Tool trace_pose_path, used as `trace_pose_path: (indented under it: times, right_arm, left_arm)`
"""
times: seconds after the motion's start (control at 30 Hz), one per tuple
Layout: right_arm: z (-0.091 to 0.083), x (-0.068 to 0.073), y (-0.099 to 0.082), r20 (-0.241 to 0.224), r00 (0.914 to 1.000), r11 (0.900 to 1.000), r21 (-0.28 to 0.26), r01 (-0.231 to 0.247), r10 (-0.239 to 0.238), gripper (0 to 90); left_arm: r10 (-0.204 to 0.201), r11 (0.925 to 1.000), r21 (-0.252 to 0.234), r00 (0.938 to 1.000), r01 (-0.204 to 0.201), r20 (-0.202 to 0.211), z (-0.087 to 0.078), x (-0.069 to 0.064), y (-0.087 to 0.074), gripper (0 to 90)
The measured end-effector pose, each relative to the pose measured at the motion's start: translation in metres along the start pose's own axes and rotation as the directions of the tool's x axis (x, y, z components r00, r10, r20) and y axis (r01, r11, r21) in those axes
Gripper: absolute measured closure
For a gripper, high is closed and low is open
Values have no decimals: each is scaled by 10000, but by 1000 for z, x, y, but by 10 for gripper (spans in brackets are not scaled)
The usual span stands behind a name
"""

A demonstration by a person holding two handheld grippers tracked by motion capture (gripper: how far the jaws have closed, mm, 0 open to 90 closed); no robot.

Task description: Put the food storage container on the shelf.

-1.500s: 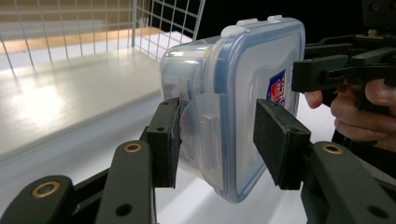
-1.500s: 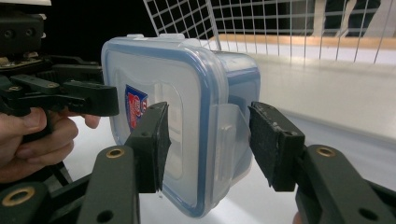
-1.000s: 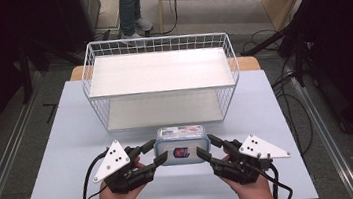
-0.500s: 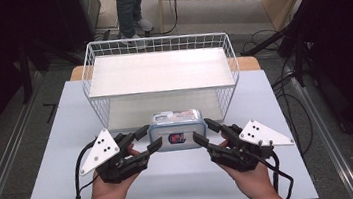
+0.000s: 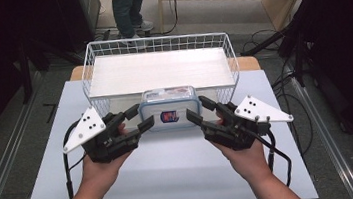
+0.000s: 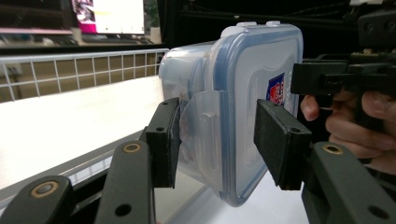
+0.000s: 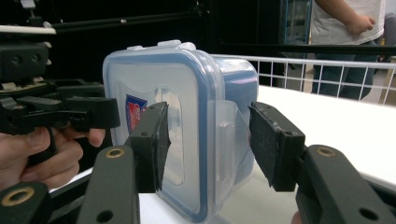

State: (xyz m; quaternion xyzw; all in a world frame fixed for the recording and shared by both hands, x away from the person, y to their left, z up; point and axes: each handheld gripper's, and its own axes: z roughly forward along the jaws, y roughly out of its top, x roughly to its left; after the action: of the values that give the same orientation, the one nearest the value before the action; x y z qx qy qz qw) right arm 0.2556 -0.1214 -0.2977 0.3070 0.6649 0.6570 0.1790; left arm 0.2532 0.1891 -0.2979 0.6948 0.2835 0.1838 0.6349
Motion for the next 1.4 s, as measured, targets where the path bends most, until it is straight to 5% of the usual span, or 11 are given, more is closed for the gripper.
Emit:
trace_pose_path:
  times: [0.27,0.4,0.6,0.87,1.17,1.3,1.4]
  right_arm:
    - [17,-12,18,3,9986,9984,221,-522,522,501]
    - [24,-21,27,-41,9951,9941,459,-982,985,512]
    - [36,-34,39,-210,9821,9785,921,-1847,1874,516]
    - [51,-45,44,-24,9618,9528,1375,-2707,2736,520]
    - [60,-57,50,154,9399,9253,1708,-3385,3410,527]
    - [63,-63,52,125,9280,9096,1938,-3676,3724,533]
    - [66,-67,53,204,9234,9019,2074,-3789,3833,533]
  left_arm:
    - [-765,9965,333,9970,761,99,10,21,18,526]
    - [-1600,9847,745,9867,1575,285,16,33,25,527]
    - [-2199,9714,965,9753,2169,210,21,46,37,528]
    - [-3258,9342,1606,9452,3185,206,30,67,43,529]
    - [-4276,8888,1924,9037,4159,218,41,82,48,530]
    - [-4468,8767,2080,8945,4337,180,44,87,51,530]
    - [-4809,8552,2273,8767,4658,129,48,92,52,531]
